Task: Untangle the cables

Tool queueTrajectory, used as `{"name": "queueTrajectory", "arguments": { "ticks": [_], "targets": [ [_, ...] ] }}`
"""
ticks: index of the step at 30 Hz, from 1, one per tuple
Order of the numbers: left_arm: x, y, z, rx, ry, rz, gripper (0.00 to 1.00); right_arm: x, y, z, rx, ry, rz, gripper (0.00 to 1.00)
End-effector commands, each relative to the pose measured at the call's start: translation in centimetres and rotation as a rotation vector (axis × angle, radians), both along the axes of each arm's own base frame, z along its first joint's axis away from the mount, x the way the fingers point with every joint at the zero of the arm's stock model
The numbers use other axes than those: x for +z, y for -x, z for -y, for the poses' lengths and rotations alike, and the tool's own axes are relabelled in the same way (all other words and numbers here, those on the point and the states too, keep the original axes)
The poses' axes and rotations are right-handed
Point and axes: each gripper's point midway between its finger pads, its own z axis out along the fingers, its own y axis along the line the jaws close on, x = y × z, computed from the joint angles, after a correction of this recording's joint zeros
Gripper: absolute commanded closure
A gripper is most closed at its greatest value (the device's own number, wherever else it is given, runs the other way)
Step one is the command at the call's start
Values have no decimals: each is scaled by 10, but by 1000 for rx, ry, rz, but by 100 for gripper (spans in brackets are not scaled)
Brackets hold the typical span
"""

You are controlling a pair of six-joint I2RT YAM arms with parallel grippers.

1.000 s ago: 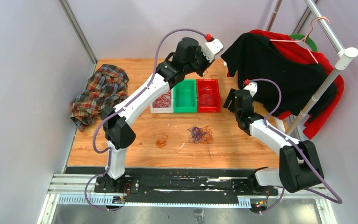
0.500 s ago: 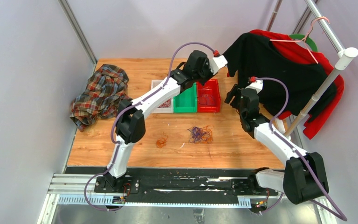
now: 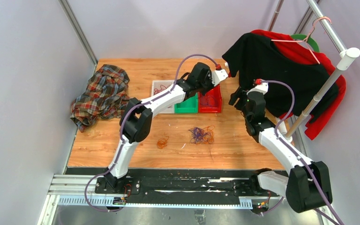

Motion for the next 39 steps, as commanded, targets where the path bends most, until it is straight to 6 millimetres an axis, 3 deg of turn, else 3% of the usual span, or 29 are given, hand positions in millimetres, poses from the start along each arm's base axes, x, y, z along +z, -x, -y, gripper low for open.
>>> {"name": "queueTrajectory", "arguments": {
  "ticks": [1, 3, 8, 12, 15, 21, 25, 29, 34, 36, 39],
  "targets": [
    [-9, 4, 14, 10, 43, -59, 99, 1, 11, 11, -14, 8, 25, 33],
    [-16, 4, 14, 20, 34, -81, 99, 1, 16, 14, -19, 5, 35, 33],
    [-26, 5, 11, 27, -13, -125, 89, -2, 22, 21, -31, 11, 23, 33],
    [-24, 3, 3, 26, -75, -127, 59, 0, 26, 25, -40, 9, 29, 33],
    [-6, 6, -1, 11, -52, -166, 33, 3, 27, 25, -36, 6, 33, 33],
    [50, 8, -19, 35, 16, -157, 15, 7, 25, 22, -24, 8, 28, 34],
    [68, 48, -35, -66, -12, -243, 11, 10, 24, 18, 9, 17, 33, 34],
    [56, 106, -69, -146, -100, -371, 11, 2, 25, 8, 62, 7, 3, 34],
    [0, 171, -114, -79, -100, -614, 16, -20, 30, -6, 128, -28, -59, 36],
    [-15, 191, -119, -84, -73, -667, 18, -28, 31, -11, 143, -45, -75, 36],
    [-30, 199, -116, -110, -30, -665, 20, -39, 34, -19, 177, -62, -96, 37]
  ]
}}
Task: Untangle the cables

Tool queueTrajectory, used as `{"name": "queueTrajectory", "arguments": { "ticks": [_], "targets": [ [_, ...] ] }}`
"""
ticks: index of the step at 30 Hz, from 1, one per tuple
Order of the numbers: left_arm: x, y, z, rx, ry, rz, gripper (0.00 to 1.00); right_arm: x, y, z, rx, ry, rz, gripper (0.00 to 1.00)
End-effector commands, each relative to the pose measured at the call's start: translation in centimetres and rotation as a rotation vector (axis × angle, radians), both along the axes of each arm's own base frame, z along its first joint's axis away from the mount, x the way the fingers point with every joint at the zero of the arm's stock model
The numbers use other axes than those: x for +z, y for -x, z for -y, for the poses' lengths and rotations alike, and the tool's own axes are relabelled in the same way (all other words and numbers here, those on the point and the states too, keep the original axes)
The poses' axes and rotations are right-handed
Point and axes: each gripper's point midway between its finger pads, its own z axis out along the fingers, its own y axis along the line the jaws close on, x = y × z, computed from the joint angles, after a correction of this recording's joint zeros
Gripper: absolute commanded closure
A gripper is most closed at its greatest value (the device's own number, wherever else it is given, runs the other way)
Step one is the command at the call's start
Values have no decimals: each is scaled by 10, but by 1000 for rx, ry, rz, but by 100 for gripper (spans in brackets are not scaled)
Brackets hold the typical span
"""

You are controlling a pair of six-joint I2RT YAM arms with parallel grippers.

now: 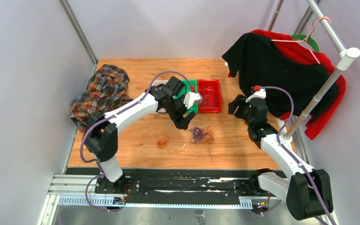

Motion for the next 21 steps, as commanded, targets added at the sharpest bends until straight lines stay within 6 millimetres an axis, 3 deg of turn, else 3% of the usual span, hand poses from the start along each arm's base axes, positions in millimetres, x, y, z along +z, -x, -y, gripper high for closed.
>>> {"name": "queueTrajectory", "arguments": {
  "ticks": [1, 8, 13, 21],
  "targets": [
    [-19, 13, 10, -12, 89, -61, 21, -15, 5, -14, 63, -42, -37, 37],
    [-40, -3, 28, -190, 86, 15, 28, -18, 10, -30, 146, -65, -44, 41],
    [-59, -2, 41, -281, 94, 41, 34, -17, 12, -37, 183, -70, -42, 41],
    [-78, -2, 46, -295, 92, 61, 44, -14, 12, -38, 190, -65, -38, 43]
  ]
}}
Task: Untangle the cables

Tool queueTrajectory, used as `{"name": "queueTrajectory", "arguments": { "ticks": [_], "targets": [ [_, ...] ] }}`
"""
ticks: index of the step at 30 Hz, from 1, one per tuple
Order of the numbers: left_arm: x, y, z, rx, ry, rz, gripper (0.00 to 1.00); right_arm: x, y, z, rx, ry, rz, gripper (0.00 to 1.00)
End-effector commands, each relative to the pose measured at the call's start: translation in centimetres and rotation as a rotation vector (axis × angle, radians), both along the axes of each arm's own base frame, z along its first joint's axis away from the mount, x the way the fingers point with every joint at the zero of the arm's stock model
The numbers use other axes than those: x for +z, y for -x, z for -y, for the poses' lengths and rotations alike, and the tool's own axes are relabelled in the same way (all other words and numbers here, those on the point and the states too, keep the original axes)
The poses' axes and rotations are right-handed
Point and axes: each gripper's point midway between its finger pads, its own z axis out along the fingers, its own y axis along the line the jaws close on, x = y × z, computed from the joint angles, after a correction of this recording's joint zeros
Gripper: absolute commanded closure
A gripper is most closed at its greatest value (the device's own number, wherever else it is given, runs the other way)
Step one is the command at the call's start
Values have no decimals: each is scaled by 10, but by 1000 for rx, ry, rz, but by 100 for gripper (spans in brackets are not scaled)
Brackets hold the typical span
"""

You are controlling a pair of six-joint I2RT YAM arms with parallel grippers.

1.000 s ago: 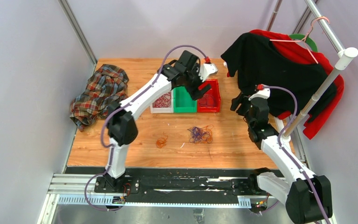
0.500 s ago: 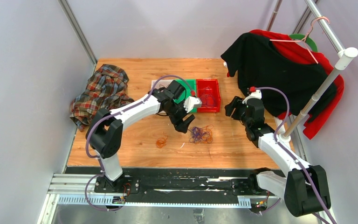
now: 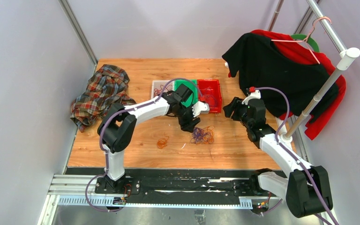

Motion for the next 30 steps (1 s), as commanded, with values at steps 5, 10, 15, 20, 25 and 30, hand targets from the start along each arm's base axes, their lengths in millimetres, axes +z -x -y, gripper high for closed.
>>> {"name": "queueTrajectory", "arguments": {
  "ticks": [5, 10, 15, 20, 25, 30],
  "targets": [
    [-7, -4, 12, -1, 71, 46, 66, 2, 5, -10, 33, -39, 2, 44],
    [-6, 8, 11, 11, 109, 16, 80, 5, 9, -16, 73, -55, 4, 43],
    [7, 14, 15, 62, 171, -12, 92, 11, 14, -32, 163, -89, 3, 42],
    [31, 17, 12, 121, 154, -68, 99, 15, 23, -57, 282, -80, 18, 38],
    [62, 25, -7, 142, 64, -89, 99, 21, 41, -91, 399, -54, 125, 33],
    [99, 36, -24, 161, 94, -78, 99, 36, 62, -118, 516, -15, 267, 32]
  ]
}}
